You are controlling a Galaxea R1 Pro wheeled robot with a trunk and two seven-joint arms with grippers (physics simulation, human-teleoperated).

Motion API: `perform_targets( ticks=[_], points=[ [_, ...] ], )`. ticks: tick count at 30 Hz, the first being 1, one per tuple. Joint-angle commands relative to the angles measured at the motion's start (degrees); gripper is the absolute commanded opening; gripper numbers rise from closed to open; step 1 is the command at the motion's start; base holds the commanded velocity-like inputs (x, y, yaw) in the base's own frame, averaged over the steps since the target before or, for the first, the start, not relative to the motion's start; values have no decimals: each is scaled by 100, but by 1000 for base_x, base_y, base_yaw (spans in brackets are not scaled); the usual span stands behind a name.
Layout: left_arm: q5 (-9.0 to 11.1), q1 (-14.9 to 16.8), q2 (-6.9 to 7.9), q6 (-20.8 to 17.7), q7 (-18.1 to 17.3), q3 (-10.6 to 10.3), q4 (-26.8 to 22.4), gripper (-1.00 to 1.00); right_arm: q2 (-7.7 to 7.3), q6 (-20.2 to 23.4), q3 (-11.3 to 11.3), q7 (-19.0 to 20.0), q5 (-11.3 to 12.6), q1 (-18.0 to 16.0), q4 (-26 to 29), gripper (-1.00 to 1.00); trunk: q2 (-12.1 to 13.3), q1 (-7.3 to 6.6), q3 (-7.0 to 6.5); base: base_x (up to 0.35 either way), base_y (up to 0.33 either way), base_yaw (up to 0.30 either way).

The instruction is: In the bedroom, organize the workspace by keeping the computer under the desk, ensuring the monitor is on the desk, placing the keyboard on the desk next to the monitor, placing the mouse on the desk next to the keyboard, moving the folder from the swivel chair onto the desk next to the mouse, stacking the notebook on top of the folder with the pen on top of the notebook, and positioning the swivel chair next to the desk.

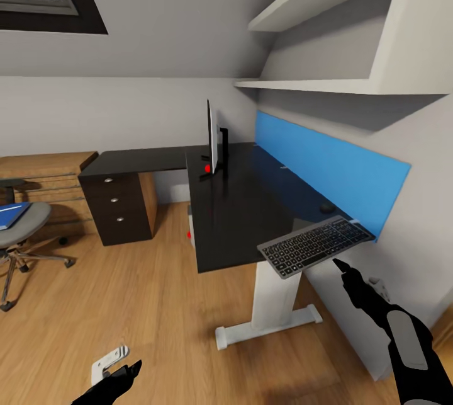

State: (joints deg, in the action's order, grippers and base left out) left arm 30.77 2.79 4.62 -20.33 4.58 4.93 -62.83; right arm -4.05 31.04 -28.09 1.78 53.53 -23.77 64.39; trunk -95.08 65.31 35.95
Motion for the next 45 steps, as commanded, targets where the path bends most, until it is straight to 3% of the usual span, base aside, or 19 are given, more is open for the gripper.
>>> perform_targets(
  ticks=[1,17,34,45],
  points=[
    [61,2,2,-27,37,-2,-10,100,5,35,-14,18,0,-5,-4,100,-3,0,6,145,0,0],
    [67,2,-1,-31,42,-1,-2,100,2,27,-15,2,-7,-5,-65,100,-3,0,6,126,0,0],
    [64,2,-5,-32,44,-9,-1,100,1,25,-12,-1,-9,-5,-69,100,-685,374,311,2,0,0],
    [61,2,2,-26,36,0,5,100,8,25,-6,1,-9,-5,-75,100,-685,374,311,13,0,0]
  ],
)
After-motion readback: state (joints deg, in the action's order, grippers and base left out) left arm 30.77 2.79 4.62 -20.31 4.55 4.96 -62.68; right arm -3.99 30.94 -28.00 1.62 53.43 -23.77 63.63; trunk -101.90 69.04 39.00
